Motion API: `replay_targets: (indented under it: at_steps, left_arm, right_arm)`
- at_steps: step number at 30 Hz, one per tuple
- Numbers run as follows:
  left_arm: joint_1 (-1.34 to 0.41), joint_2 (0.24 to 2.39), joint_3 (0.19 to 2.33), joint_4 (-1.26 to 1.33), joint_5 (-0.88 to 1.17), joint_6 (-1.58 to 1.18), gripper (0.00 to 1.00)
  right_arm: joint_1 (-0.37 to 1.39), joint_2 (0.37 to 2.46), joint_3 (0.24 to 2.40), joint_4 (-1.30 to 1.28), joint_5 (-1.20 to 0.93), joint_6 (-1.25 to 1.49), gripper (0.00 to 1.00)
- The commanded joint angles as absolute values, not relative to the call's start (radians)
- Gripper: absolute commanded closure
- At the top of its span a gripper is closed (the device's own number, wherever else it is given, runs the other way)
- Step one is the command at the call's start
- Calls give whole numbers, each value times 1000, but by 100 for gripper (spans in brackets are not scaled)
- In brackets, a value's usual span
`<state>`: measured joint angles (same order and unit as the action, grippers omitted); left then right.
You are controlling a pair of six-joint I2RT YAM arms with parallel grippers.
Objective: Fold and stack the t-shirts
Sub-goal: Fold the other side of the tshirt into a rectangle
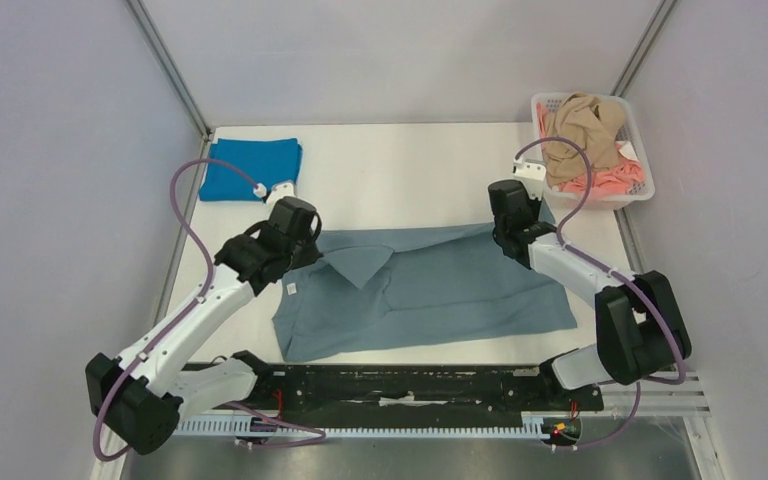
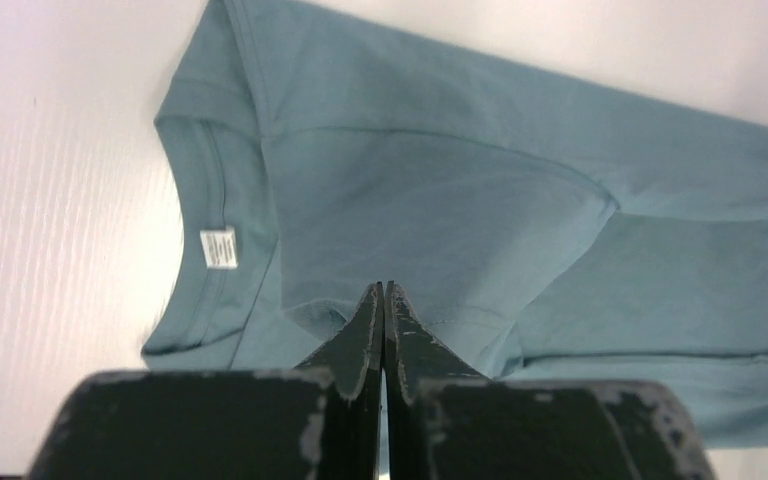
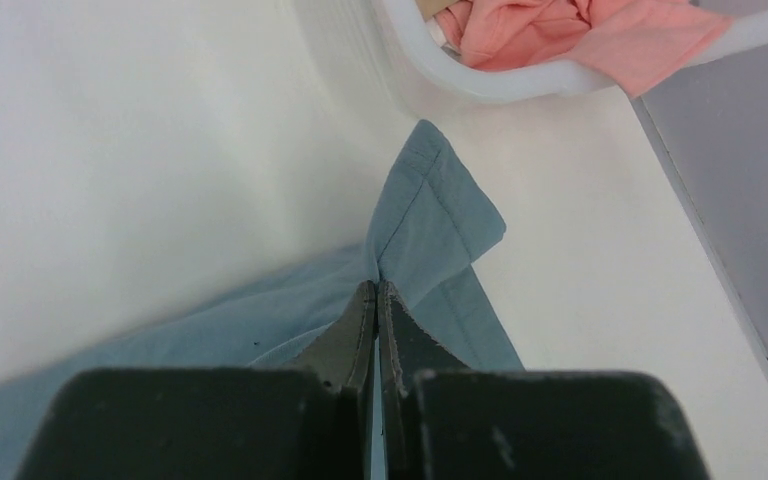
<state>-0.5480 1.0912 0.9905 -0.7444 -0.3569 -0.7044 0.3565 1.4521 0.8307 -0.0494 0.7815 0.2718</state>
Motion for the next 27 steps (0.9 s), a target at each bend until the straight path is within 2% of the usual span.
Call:
replay_targets:
  at_steps: [1, 6, 8, 11, 13, 16, 17, 19, 23, 27]
  left_arm:
    - [-583, 1015, 940, -839, -341, -798, 98]
    - [-631, 957, 862, -896, -287, -836, 98]
    - [-636, 936, 823, -932, -276, -847, 95]
    - [-641, 892, 756, -955, -192, -855, 66]
    - [-651, 844, 732, -956, -130, -854, 53]
    - [-654, 790, 750, -950, -130, -851, 26]
    - [-653, 787, 763, -941, -143, -846, 24]
    - [-654, 798, 779, -889, -143, -828, 22]
    - [-653, 902, 759, -677, -99, -817, 20]
    - [-648, 1089, 793, -524, -58, -810, 19]
  right_arm:
    - [362, 1390, 801, -99, 770, 261, 100]
    - [375, 1310, 705, -184, 762, 313, 98]
    - [376, 1267, 646, -250, 765, 375, 82]
    - [377, 1174, 538, -352, 810, 482, 67]
    - [377, 1103, 506, -402, 840, 530, 36]
    - [377, 995, 502, -405, 813, 533, 13]
    - [377, 968, 498, -379, 773, 506, 5]
    - [377, 920, 482, -277, 645, 426, 2]
    - [377, 882, 425, -17, 235, 282, 2]
    - [377, 934, 431, 84, 62, 256, 2]
